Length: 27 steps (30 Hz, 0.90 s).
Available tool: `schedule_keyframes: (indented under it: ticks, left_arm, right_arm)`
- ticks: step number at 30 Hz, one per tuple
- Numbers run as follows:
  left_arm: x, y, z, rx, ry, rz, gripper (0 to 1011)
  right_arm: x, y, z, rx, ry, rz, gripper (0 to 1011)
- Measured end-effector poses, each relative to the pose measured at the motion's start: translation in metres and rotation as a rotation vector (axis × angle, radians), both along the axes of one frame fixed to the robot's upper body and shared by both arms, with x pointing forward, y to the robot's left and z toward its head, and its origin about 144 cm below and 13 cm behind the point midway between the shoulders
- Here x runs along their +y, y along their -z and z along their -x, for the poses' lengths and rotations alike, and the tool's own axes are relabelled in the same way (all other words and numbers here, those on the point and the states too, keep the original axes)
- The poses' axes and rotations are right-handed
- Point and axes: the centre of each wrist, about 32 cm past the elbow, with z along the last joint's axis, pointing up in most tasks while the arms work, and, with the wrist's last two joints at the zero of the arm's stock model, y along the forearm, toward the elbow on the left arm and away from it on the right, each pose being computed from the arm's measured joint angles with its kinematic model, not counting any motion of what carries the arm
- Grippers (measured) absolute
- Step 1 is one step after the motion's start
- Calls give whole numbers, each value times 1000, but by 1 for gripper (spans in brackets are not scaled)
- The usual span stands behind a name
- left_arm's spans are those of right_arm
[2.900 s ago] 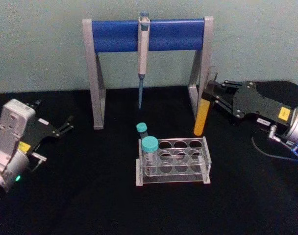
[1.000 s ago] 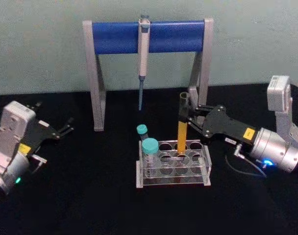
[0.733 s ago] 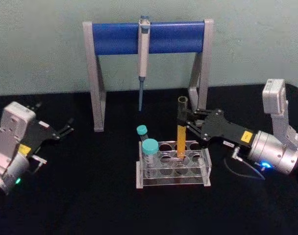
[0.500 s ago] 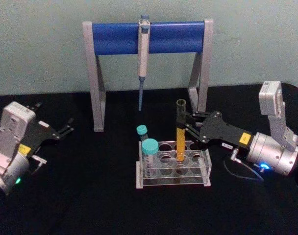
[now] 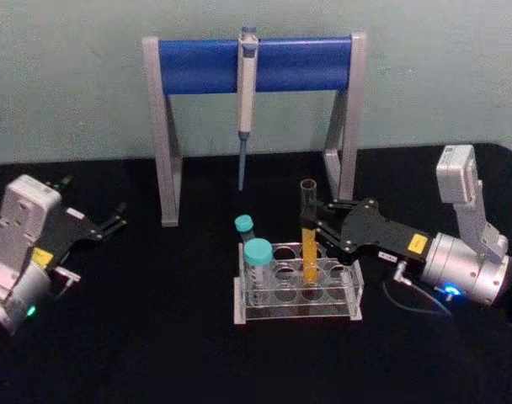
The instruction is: Pick up the test tube from the test tube rack, shake it, then place it back into the test tube rack.
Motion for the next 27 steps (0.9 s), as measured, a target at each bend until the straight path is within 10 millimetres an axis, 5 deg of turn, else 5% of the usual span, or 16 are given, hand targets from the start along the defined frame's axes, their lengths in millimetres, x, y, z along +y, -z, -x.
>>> schedule_keyframes:
  ticks: [27]
  left_arm:
    - [0, 0, 0, 0, 0, 0, 1001]
  right_arm:
    - [0, 3, -1, 28, 2, 17, 221]
